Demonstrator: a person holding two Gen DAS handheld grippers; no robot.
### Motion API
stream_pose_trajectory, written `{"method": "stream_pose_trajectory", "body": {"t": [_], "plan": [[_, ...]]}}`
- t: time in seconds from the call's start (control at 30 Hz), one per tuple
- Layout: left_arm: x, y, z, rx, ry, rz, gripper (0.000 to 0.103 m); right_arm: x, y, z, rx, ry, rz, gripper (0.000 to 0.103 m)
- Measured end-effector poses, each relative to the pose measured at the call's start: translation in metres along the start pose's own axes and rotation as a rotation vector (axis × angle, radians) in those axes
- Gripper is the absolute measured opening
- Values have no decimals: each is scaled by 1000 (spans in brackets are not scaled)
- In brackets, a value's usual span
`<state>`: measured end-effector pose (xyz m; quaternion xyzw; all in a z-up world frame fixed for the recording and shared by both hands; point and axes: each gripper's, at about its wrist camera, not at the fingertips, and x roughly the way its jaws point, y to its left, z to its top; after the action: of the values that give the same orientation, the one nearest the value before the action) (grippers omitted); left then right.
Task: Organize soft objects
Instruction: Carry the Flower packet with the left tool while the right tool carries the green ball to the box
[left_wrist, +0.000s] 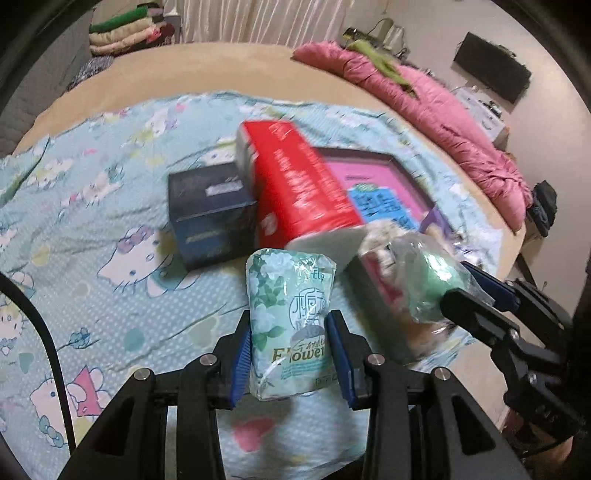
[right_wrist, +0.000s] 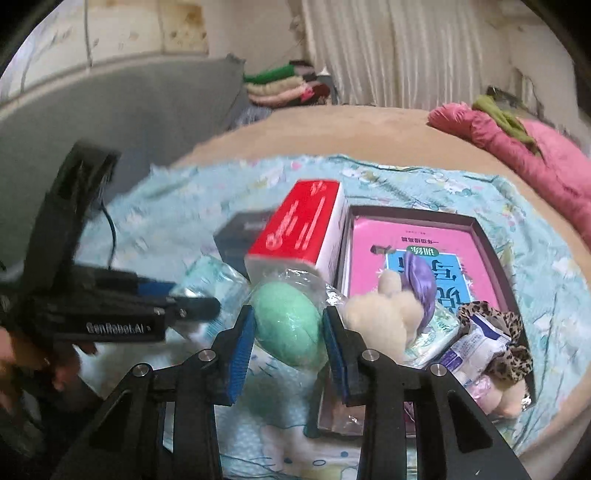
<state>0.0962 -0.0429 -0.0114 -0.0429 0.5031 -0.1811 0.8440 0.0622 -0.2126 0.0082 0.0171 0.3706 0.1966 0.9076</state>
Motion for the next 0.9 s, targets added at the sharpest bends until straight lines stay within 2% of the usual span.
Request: {"method": "stream_pose_trajectory", "body": {"t": [0.2, 0.37, 0.6, 0.9], "plan": [[4, -32, 4, 34, -6, -20, 39, -12, -34, -4, 92, -19, -67, 38], [6, -54, 7, 57, -9, -30, 39, -29, -61, -2, 207, -91, 5, 38], [7, -78, 17, 83, -24, -45, 39, -48, -79, 3, 244, -153, -13, 38], [13, -122, 36, 146, -45, -69, 39, -73, -112, -3, 304, -199, -97, 38]]}}
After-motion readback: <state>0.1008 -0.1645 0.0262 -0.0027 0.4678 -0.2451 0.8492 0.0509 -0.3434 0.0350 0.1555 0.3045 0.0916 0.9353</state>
